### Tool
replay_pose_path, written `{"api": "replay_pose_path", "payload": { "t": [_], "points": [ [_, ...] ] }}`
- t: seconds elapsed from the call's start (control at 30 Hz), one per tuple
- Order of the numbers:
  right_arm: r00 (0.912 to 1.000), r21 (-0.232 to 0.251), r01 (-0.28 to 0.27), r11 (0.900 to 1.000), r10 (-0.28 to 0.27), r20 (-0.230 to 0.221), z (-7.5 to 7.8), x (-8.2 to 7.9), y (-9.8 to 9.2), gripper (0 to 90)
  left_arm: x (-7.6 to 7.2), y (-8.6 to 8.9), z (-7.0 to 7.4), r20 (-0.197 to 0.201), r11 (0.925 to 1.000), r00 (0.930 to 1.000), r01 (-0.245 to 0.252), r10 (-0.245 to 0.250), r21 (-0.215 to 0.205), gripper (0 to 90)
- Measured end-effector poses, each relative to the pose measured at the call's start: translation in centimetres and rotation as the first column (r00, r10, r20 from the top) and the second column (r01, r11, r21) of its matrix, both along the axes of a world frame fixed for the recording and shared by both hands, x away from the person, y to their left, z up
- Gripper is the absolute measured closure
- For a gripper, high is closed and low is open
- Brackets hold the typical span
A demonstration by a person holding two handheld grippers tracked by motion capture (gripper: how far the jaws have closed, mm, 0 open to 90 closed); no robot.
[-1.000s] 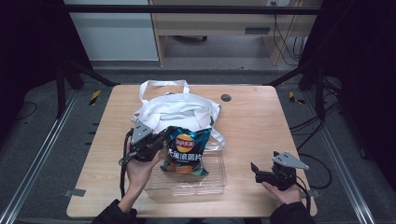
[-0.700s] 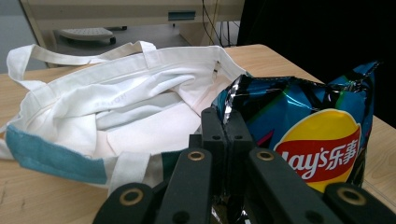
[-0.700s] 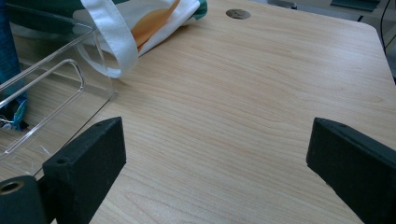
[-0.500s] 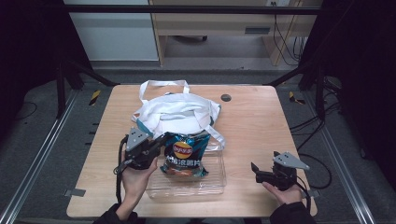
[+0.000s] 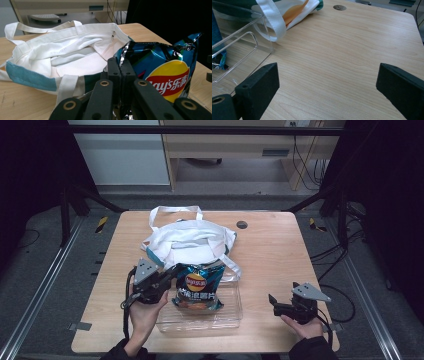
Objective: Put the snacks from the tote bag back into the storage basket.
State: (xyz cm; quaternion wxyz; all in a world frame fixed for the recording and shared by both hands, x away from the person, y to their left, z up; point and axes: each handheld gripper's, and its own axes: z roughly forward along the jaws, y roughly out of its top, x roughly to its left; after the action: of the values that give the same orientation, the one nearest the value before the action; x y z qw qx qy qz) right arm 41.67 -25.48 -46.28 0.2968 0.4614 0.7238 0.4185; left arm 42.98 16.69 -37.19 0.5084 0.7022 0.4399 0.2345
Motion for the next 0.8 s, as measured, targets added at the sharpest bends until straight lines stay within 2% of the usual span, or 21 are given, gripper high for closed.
{"api": "replay_pose_path", "payload": {
  "t": [0.13, 0.2, 0.4, 0.53, 0.57, 0.6, 0.8],
  "points": [
    [1.0000, -0.001, -0.001, 1.000, 0.001, -0.001, 0.0, 0.0, 0.0, 4.9, 1.2, 0.0, -0.4, 0.025, 0.9997, 0.9994, 0.022, -0.022, -0.008, 84.5],
    [1.0000, -0.003, -0.001, 1.000, 0.001, -0.001, 0.0, 0.0, 0.0, 5.0, 1.8, 0.0, -0.6, 0.018, 0.9993, 0.9994, 0.030, -0.030, -0.020, 84.0],
    [1.0000, -0.003, -0.001, 1.000, 0.001, -0.004, 0.0, 0.1, 0.0, 4.9, 2.5, -0.1, -0.9, 0.016, 0.9992, 0.9991, 0.039, -0.039, -0.012, 78.4],
    [1.0000, -0.003, -0.001, 1.000, 0.001, -0.001, 0.0, 0.0, 0.0, 5.0, 2.7, 0.0, -1.0, 0.026, 0.9976, 0.9974, 0.068, -0.068, -0.015, 68.5],
    [1.0000, -0.002, 0.000, 1.000, 0.000, 0.001, 0.0, 0.0, 0.0, 4.9, 2.6, 0.0, -1.0, 0.026, 0.9979, 0.9976, 0.065, -0.065, -0.004, 62.9],
    [1.0000, -0.002, 0.000, 1.000, 0.000, 0.001, 0.0, 0.0, 0.0, 4.9, 2.6, 0.0, -1.0, 0.027, 0.9977, 0.9973, 0.068, -0.068, -0.002, 62.9],
    [1.0000, -0.003, 0.000, 1.000, 0.000, 0.003, 0.0, 0.0, 0.0, 5.0, 2.4, 0.1, -0.9, 0.034, 0.9966, 0.9960, 0.082, -0.082, 0.009, 49.1]
  ]
}}
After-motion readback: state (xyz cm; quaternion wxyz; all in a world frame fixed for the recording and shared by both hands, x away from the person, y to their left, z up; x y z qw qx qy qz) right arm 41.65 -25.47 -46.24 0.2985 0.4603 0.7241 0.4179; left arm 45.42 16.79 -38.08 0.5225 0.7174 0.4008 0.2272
